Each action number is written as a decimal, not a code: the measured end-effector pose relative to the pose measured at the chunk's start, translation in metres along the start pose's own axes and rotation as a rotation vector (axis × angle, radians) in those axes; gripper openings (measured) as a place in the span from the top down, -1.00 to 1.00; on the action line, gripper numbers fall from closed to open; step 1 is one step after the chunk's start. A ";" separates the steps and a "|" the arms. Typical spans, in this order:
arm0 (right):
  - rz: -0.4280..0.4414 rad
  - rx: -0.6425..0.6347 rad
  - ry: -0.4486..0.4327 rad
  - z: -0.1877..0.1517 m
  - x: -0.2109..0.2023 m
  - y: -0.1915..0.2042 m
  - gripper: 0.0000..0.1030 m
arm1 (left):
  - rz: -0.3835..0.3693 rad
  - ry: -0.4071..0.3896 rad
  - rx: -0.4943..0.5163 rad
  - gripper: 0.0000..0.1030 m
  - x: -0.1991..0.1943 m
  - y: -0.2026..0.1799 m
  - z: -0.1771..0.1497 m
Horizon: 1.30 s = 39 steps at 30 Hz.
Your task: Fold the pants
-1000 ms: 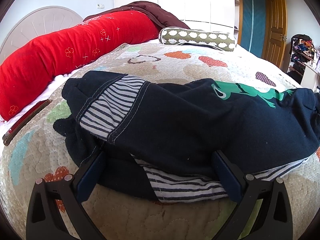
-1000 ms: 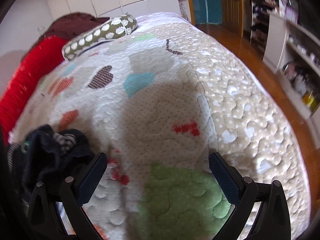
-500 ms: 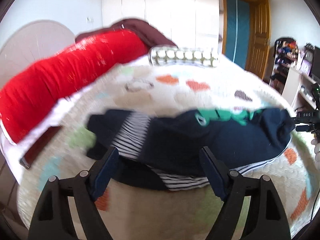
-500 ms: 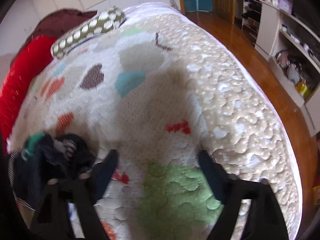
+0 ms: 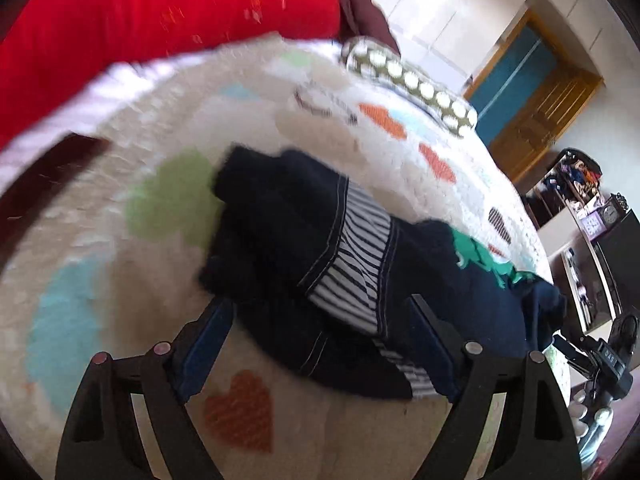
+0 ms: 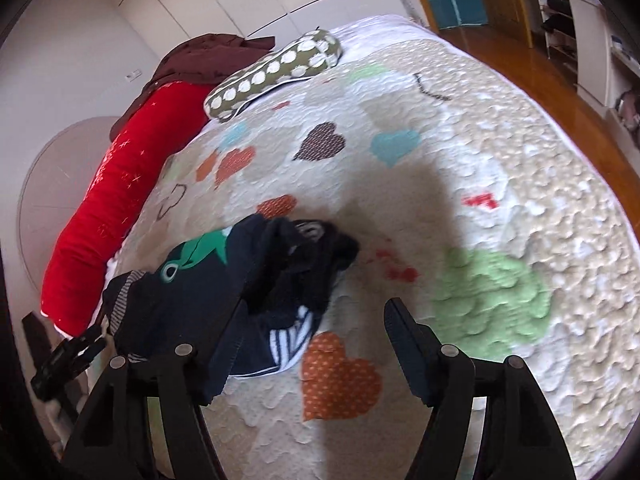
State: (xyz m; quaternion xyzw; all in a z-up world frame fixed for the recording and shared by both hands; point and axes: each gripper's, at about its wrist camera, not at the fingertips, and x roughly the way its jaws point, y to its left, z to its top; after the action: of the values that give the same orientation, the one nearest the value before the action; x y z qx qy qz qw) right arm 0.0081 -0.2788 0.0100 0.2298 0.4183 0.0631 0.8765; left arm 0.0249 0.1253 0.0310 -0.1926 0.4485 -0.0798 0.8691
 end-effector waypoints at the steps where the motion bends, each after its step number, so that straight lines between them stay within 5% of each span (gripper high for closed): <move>1: -0.004 -0.006 0.010 0.001 0.004 0.003 -0.48 | -0.014 0.014 -0.001 -0.76 0.008 -0.002 0.002; 6: -0.046 -0.007 0.022 0.018 0.041 0.009 -0.48 | 0.020 0.026 0.030 -0.84 0.038 -0.022 0.017; 8: -0.067 0.036 0.038 0.020 0.056 0.006 -0.38 | 0.105 0.034 0.050 -0.17 0.044 -0.029 0.021; 9: -0.068 0.049 0.027 0.024 0.056 0.005 -0.02 | 0.112 0.045 0.061 0.33 0.043 -0.030 0.023; 10: -0.016 0.082 0.030 0.028 0.054 0.001 0.57 | 0.102 0.051 0.063 0.67 0.040 -0.031 0.024; 12: 0.092 0.154 0.013 0.032 0.042 -0.005 0.62 | 0.072 0.047 0.050 0.73 0.029 -0.031 0.028; 17: 0.103 0.089 -0.079 0.033 -0.017 0.009 0.65 | 0.004 -0.001 0.045 0.93 -0.010 -0.052 0.028; 24: 0.042 0.120 -0.155 0.000 -0.076 -0.025 0.61 | 0.006 0.011 0.067 0.91 -0.028 -0.081 -0.015; 27: -0.082 0.204 -0.121 -0.013 -0.065 -0.061 0.18 | 0.036 0.076 0.055 0.89 -0.011 -0.076 -0.029; 29: -0.149 0.268 -0.117 -0.024 -0.072 -0.081 0.18 | 0.000 0.087 0.045 0.87 -0.019 -0.069 -0.030; 34: -0.105 0.287 -0.255 -0.037 -0.131 -0.080 0.17 | 0.020 -0.074 0.071 0.29 -0.084 -0.060 -0.025; 39: 0.167 0.231 -0.237 -0.055 -0.130 -0.043 -0.12 | -0.045 -0.077 0.005 0.20 -0.104 -0.047 -0.021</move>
State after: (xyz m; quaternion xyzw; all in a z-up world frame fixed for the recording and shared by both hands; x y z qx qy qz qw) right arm -0.1208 -0.3371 0.0522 0.3688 0.2959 0.0595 0.8792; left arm -0.0519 0.1095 0.1169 -0.2033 0.4099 -0.0928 0.8843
